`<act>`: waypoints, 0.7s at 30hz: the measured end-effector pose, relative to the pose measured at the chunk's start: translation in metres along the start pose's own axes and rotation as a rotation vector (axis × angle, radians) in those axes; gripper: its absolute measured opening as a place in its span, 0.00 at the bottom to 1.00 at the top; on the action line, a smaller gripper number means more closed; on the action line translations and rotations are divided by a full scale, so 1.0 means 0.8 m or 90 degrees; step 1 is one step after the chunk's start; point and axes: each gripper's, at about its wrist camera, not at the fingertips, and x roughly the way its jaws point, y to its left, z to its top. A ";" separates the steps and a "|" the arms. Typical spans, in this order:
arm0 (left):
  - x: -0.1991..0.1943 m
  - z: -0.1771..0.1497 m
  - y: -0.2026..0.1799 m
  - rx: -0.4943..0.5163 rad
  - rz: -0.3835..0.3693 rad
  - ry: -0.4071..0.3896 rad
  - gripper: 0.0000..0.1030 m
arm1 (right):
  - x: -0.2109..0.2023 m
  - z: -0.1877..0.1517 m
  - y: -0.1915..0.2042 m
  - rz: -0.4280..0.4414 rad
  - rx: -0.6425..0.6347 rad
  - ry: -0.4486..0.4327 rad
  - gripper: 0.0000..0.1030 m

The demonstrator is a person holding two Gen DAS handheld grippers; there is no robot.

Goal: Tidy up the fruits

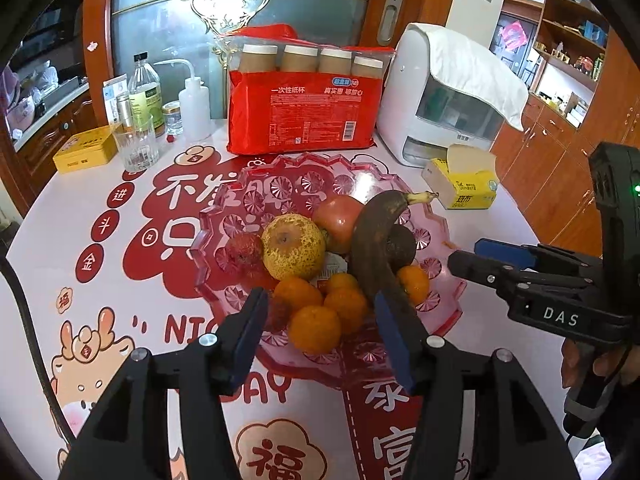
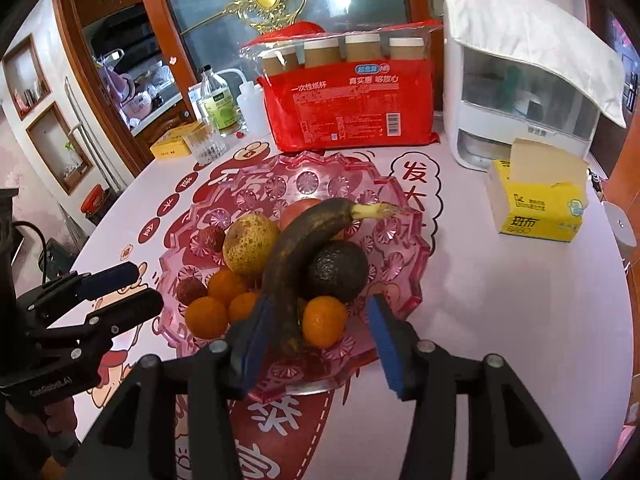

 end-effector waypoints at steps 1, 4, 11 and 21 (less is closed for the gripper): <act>-0.002 -0.001 0.000 -0.002 0.001 0.001 0.57 | -0.003 -0.002 -0.001 0.001 0.004 -0.002 0.49; -0.011 -0.012 -0.002 -0.011 0.009 0.009 0.60 | -0.010 -0.010 -0.002 0.004 0.010 0.001 0.51; -0.025 -0.066 -0.004 -0.040 0.019 0.054 0.60 | -0.022 -0.055 -0.007 0.019 0.041 0.025 0.55; -0.048 -0.168 0.004 -0.133 0.061 0.175 0.75 | -0.037 -0.154 -0.027 0.023 0.121 0.097 0.60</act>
